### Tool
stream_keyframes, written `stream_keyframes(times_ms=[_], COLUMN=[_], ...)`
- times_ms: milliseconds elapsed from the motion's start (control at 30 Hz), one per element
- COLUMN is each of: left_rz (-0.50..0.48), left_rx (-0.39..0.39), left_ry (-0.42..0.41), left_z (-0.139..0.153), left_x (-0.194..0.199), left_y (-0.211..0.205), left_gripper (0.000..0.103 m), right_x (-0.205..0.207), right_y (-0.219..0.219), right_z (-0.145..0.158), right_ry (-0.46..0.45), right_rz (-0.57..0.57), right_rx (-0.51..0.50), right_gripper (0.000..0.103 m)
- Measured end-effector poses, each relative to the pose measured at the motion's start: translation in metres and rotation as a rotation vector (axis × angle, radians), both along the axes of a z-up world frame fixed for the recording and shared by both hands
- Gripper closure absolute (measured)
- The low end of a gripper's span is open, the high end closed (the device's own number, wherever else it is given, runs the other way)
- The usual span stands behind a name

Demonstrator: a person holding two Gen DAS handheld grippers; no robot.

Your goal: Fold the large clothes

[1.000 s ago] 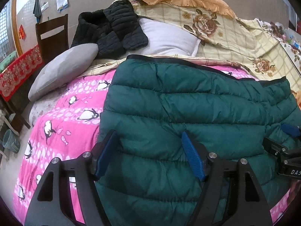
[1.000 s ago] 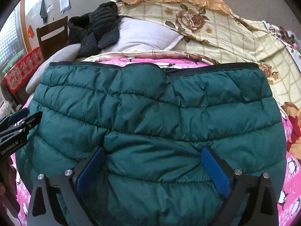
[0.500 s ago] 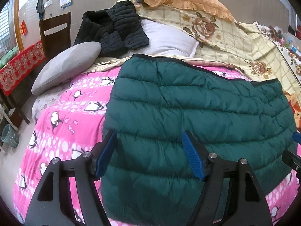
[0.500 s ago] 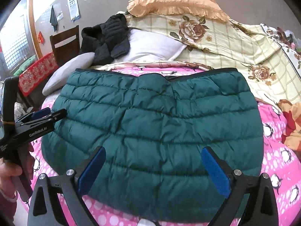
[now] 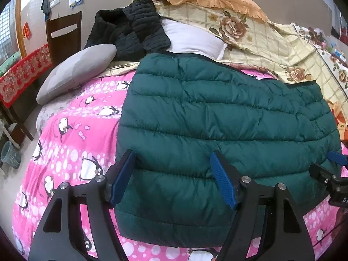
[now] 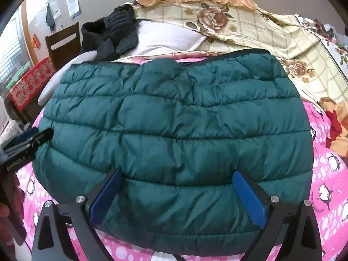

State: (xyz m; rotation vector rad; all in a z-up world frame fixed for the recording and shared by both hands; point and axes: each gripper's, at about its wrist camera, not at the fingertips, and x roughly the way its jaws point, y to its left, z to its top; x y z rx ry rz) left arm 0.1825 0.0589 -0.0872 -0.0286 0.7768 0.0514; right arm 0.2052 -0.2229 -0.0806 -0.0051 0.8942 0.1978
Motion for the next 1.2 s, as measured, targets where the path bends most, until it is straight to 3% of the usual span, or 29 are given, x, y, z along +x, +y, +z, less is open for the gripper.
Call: stream_keyframes(times_ms=[133, 267, 433, 500, 567, 667, 800, 900, 1067, 1133, 1200], left_rz=[-0.014, -0.046, -0.041, -0.046, -0.046, -0.066, -0.092, -0.082, -0.102, -0.106, -0.108], left_rx=[-0.043, -0.251, -0.413, -0.515, -0.567, -0.586, -0.583, -0.549, -0.47, -0.433, -0.418], left_ry=[0.011, 0.048, 0.089, 0.116, 0.128, 0.155, 0.18, 0.186, 0.192, 0.205, 0.224], left_z=[0.004, 0.004, -0.001, -0.006, -0.009, -0.014, -0.02, -0.022, -0.023, -0.025, -0.03], left_x=[-0.005, -0.009, 0.0, 0.006, 0.008, 0.016, 0.022, 0.027, 0.031, 0.034, 0.039], left_y=[0.014, 0.046, 0.08, 0.093, 0.099, 0.098, 0.09, 0.085, 0.072, 0.064, 0.06], left_gripper=[0.031, 0.031, 0.031, 0.031, 0.031, 0.031, 0.031, 0.02, 0.018, 0.005, 0.001], right_x=[-0.014, -0.029, -0.036, -0.033, -0.029, -0.018, 0.005, 0.017, 0.034, 0.039, 0.042], right_y=[-0.012, -0.04, -0.098, -0.127, -0.15, -0.168, -0.17, -0.169, -0.161, -0.154, -0.146], right_z=[0.012, 0.022, 0.022, 0.019, 0.014, 0.003, -0.018, -0.029, -0.033, -0.033, -0.034], right_ry=[-0.021, -0.031, -0.029, -0.014, -0.002, 0.009, 0.065, 0.07, 0.064, 0.077, 0.085], right_rz=[0.012, 0.003, -0.099, -0.163, -0.208, -0.222, -0.138, -0.102, -0.052, -0.032, -0.014], right_rx=[0.014, 0.05, 0.079, 0.129, 0.183, 0.202, 0.256, 0.313, 0.344, 0.35, 0.347], right_gripper=[0.002, 0.002, 0.0, 0.0, 0.0, 0.0, 0.0, 0.0, 0.0, 0.0, 0.0])
